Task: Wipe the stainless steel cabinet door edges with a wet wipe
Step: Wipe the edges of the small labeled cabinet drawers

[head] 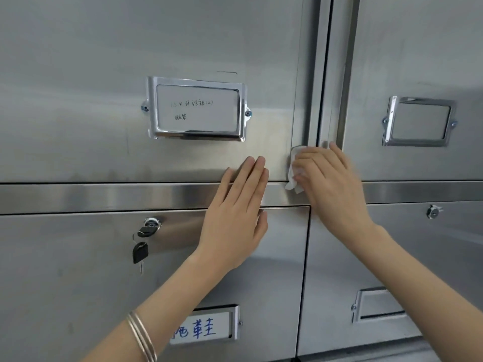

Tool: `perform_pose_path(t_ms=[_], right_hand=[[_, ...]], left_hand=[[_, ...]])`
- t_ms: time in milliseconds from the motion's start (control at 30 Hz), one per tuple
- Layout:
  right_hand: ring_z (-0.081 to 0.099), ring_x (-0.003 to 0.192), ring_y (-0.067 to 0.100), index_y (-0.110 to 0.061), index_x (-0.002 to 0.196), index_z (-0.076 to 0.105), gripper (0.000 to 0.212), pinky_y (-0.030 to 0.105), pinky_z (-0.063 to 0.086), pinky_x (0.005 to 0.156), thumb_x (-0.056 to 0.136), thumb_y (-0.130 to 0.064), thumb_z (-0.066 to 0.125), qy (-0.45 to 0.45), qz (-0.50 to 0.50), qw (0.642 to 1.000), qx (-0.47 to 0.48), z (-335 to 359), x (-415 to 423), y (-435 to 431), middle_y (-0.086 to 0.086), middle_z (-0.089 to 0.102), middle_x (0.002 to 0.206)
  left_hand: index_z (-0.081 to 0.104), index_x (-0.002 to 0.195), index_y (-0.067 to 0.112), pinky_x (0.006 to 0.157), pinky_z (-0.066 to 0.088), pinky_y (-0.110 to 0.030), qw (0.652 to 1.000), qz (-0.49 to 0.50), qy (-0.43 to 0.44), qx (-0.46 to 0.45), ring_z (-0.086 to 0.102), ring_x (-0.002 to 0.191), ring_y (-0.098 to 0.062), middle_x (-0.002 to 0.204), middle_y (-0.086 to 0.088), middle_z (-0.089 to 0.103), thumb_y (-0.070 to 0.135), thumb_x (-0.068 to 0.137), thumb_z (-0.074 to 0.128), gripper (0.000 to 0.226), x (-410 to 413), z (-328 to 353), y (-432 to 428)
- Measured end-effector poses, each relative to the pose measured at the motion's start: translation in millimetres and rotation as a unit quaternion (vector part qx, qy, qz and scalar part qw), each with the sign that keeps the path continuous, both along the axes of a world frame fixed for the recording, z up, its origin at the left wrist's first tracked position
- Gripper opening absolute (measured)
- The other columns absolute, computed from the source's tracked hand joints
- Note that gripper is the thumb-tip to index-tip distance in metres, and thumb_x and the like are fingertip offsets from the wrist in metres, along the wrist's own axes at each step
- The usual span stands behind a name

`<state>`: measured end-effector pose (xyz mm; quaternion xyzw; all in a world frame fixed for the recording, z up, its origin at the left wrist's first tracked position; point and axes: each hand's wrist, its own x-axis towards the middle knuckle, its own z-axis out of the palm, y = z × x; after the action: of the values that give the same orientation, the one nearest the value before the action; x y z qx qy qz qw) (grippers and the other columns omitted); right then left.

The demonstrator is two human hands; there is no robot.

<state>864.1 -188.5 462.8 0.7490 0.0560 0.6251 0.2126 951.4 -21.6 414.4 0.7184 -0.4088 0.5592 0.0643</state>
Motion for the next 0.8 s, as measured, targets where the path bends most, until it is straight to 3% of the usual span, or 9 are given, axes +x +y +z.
perform_pose_path(t_ms=[133, 300, 467, 567, 633, 733, 800], right_hand=[[0.064, 0.079, 0.028, -0.004, 0.073, 0.062, 0.01, 0.037, 0.044, 0.085, 0.078, 0.005, 0.059, -0.005, -0.013, 1.0, -0.001, 9, 2, 9, 0.009, 0.063, 0.075], [0.06, 0.062, 0.029, 0.001, 0.069, 0.06, 0.014, 0.04, 0.049, 0.09, 0.081, 0.009, 0.061, 0.054, 0.014, 0.998, -0.035, 20, -6, 5, 0.012, 0.058, 0.063], [0.058, 0.07, 0.033, 0.006, 0.073, 0.059, 0.01, 0.036, 0.045, 0.09, 0.082, 0.009, 0.06, -0.003, 0.103, 0.994, 0.03, 14, -27, 7, 0.016, 0.061, 0.072], [0.056, 0.07, 0.034, 0.002, 0.074, 0.061, 0.013, 0.041, 0.047, 0.064, 0.086, 0.001, 0.055, 0.01, 0.11, 0.994, 0.026, -4, -39, 14, 0.014, 0.061, 0.075], [0.055, 0.065, 0.032, 0.001, 0.073, 0.061, 0.01, 0.038, 0.044, 0.053, 0.082, 0.005, 0.059, 0.046, 0.098, 0.994, 0.018, -21, -37, 19, 0.013, 0.061, 0.075], [0.057, 0.069, 0.032, 0.004, 0.077, 0.063, 0.013, 0.038, 0.047, 0.053, 0.072, 0.015, 0.067, 0.085, 0.117, 0.989, 0.042, -43, -24, 22, 0.016, 0.062, 0.08], [0.059, 0.081, 0.034, 0.006, 0.087, 0.064, 0.017, 0.04, 0.051, 0.06, 0.073, 0.015, 0.069, 0.098, 0.15, 0.98, 0.086, -54, -15, 21, 0.018, 0.063, 0.093]], left_hand=[[0.034, 0.147, 0.0, 0.116, 0.028, -0.048, 1.0, 0.001, -0.001, 0.004, 0.025, 0.145, -0.03, 0.157, -0.016, 0.027, 0.027, 0.093, 0.033, 0.06, 0, -4, 1], [0.029, 0.148, 0.0, 0.117, 0.026, -0.047, 0.999, 0.029, 0.005, 0.015, 0.022, 0.146, -0.029, 0.158, -0.016, 0.024, 0.028, 0.092, 0.028, 0.062, -4, -4, 1], [0.028, 0.15, 0.002, 0.12, 0.021, -0.044, 0.999, 0.025, 0.03, 0.038, 0.021, 0.147, -0.028, 0.159, -0.013, 0.023, 0.027, 0.092, 0.031, 0.063, -5, 0, 8], [0.028, 0.15, 0.004, 0.12, 0.019, -0.042, 0.997, 0.029, 0.053, 0.051, 0.02, 0.147, -0.027, 0.159, -0.01, 0.022, 0.028, 0.092, 0.034, 0.063, -13, 6, 12], [0.033, 0.149, 0.003, 0.119, 0.021, -0.043, 0.995, 0.025, 0.082, 0.049, 0.023, 0.147, -0.026, 0.158, -0.01, 0.026, 0.026, 0.091, 0.041, 0.063, -23, 9, 16], [0.034, 0.148, 0.003, 0.119, 0.021, -0.044, 0.99, 0.04, 0.124, 0.049, 0.022, 0.147, -0.026, 0.158, -0.009, 0.026, 0.023, 0.09, 0.052, 0.064, -34, 1, 33], [0.035, 0.148, 0.004, 0.119, 0.023, -0.045, 0.985, 0.067, 0.148, 0.053, 0.021, 0.147, -0.027, 0.158, -0.009, 0.026, 0.022, 0.088, 0.056, 0.066, -40, -11, 51]])
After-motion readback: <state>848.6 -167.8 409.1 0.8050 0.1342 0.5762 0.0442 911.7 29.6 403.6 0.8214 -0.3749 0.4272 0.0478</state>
